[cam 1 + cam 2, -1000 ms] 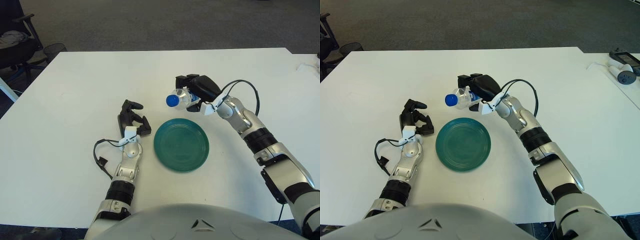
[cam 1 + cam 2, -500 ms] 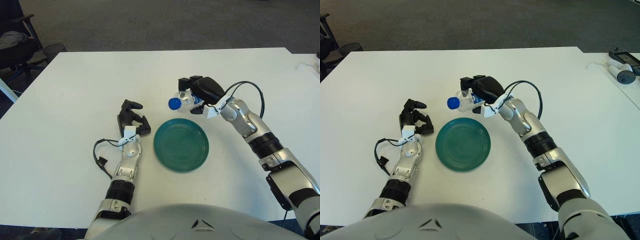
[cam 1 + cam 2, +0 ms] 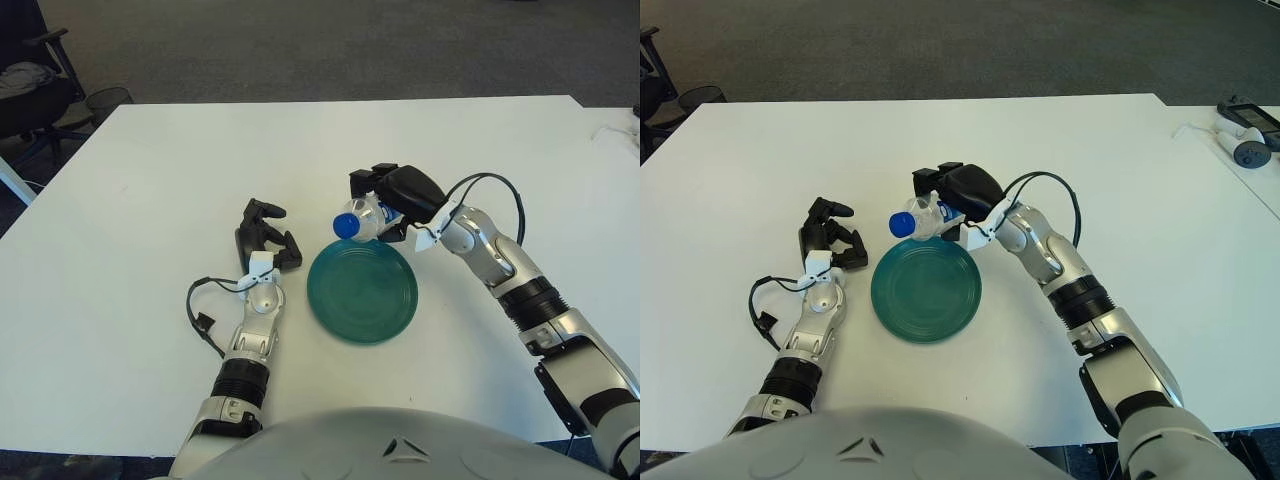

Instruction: Put the bottle into the plate.

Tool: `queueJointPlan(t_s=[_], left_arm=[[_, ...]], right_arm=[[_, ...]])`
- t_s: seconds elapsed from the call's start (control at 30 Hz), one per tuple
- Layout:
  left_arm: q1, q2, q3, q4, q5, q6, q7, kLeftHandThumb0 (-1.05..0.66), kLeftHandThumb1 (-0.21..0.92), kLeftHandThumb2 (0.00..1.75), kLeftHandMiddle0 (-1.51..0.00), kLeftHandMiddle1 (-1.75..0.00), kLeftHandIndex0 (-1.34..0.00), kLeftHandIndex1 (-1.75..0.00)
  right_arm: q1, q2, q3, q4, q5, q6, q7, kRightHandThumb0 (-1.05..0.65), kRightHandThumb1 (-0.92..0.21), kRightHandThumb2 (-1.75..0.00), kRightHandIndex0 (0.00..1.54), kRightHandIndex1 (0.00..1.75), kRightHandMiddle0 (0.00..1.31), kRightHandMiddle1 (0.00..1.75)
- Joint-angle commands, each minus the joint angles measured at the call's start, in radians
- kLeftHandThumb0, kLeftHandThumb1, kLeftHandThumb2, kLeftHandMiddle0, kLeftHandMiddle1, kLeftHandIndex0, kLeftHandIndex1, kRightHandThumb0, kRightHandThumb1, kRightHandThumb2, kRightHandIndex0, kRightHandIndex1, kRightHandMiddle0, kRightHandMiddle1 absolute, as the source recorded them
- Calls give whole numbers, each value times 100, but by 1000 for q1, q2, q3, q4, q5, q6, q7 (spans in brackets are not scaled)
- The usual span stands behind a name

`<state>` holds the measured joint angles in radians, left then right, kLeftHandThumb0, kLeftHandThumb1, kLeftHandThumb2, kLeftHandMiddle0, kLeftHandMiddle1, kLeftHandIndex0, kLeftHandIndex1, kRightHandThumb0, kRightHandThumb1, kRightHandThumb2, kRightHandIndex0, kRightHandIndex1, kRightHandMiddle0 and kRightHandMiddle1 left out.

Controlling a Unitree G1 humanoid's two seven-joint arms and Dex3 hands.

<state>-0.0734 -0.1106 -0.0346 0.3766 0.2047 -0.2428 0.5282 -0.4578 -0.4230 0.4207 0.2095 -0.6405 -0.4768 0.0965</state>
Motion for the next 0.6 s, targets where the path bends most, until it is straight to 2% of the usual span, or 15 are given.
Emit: queueJointPlan(t_s=[0.0, 0.57], left_arm=[[14, -21, 10, 23, -8, 35, -5, 0, -6, 175, -88, -175, -68, -175], [6, -20, 15, 37, -11, 15, 0, 0, -5, 173, -88, -172, -67, -175]], right_arm=[[20, -17, -3, -32, 5, -40, 7, 0, -10, -157, 78, 172, 54, 175], [73, -27, 2, -83, -44, -121, 0, 0, -10, -155, 79, 168, 54, 175]])
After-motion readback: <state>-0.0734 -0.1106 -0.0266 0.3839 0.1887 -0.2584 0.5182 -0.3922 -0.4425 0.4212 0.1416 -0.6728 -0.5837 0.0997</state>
